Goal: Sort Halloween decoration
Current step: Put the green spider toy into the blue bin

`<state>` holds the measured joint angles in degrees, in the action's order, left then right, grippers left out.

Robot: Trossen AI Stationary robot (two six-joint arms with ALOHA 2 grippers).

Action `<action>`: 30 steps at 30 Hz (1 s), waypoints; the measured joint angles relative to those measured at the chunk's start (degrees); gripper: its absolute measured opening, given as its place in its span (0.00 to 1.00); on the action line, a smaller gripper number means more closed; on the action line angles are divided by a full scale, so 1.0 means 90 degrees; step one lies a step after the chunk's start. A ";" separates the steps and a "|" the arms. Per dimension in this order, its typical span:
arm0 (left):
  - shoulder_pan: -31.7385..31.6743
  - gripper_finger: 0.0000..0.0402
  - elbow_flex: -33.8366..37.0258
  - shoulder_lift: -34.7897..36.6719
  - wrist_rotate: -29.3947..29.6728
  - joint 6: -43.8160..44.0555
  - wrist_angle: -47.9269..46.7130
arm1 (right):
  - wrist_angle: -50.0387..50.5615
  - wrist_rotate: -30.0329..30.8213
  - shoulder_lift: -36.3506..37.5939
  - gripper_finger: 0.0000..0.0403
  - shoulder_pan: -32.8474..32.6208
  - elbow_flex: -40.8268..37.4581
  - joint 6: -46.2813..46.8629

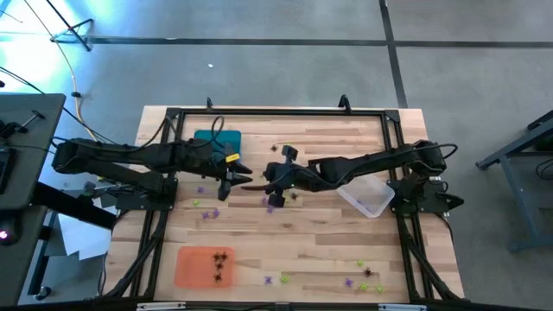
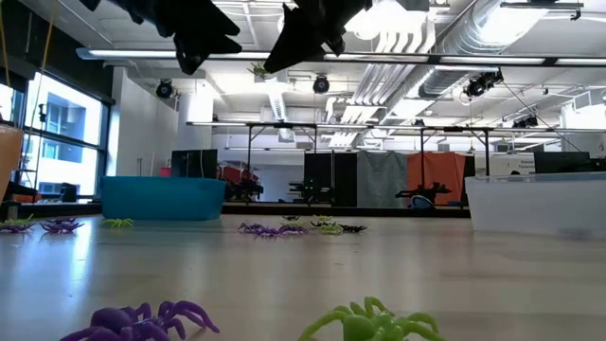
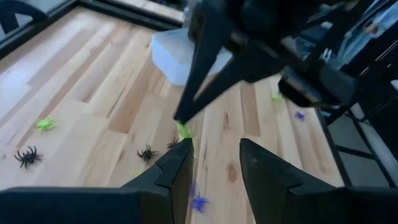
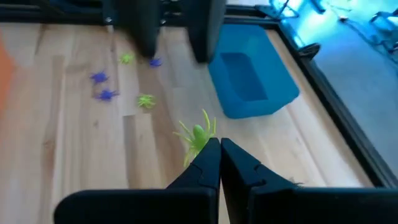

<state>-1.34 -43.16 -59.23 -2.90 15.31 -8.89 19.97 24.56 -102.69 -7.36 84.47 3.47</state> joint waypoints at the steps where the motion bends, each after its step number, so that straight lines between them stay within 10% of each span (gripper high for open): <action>1: -0.0002 0.31 0.0000 -0.0066 0.0001 -0.0003 0.0021 | -0.0052 0.0003 0.0000 0.00 0.0006 0.0000 -0.0049; 21: -0.0022 0.33 0.0000 -0.0517 0.0131 -0.0108 0.0506 | -0.0672 -0.0084 0.0005 0.00 -0.0101 0.0027 -0.0273; 30: -0.0017 0.03 0.0000 -0.0514 -0.0003 -0.0070 0.0498 | -0.0697 -0.0061 0.0005 0.00 -0.0211 0.0027 -0.0273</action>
<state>-1.50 -43.16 -63.86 -2.93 14.68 -4.41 13.69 24.01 -102.65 -9.26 84.71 1.02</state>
